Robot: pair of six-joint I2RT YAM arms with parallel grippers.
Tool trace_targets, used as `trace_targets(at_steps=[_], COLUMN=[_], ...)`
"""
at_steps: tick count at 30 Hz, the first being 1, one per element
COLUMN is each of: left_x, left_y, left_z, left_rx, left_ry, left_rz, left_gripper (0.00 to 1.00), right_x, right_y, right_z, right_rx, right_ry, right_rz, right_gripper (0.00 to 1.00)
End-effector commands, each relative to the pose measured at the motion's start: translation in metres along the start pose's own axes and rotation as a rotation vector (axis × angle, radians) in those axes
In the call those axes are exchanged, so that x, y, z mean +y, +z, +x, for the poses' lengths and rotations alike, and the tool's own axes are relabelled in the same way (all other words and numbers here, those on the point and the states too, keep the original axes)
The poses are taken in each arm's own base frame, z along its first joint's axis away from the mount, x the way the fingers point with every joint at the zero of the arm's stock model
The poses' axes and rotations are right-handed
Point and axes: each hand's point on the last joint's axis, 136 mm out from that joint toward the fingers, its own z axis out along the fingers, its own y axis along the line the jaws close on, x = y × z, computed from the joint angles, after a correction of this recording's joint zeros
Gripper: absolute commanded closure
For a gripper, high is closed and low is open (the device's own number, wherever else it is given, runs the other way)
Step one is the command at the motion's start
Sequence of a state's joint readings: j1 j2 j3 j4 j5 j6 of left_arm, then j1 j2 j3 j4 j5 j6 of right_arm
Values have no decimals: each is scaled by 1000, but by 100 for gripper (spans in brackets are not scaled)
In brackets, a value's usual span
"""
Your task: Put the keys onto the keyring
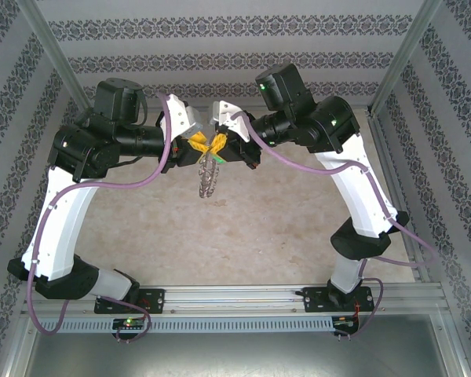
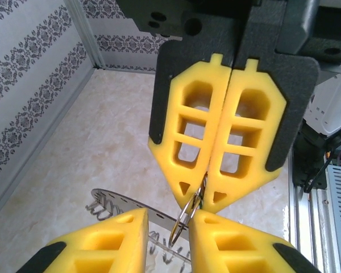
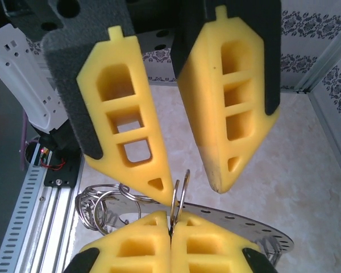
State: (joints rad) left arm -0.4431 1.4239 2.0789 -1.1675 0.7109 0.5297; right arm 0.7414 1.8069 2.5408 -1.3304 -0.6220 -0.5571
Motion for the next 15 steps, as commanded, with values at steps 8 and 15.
trace_targets(at_steps=[8,15], left_x=[-3,-8], left_y=[-2,0], left_z=[-8,-13], left_rx=[-36,-53], left_ry=[-9,-16], left_rz=[14,42], left_gripper=[76,76], right_x=[18,18], right_y=[-13,-13], right_z=[-17,-15], right_rx=[-84,-78], right_ry=[-40,-36], right_rz=[-63,-59], right_gripper=[100,100])
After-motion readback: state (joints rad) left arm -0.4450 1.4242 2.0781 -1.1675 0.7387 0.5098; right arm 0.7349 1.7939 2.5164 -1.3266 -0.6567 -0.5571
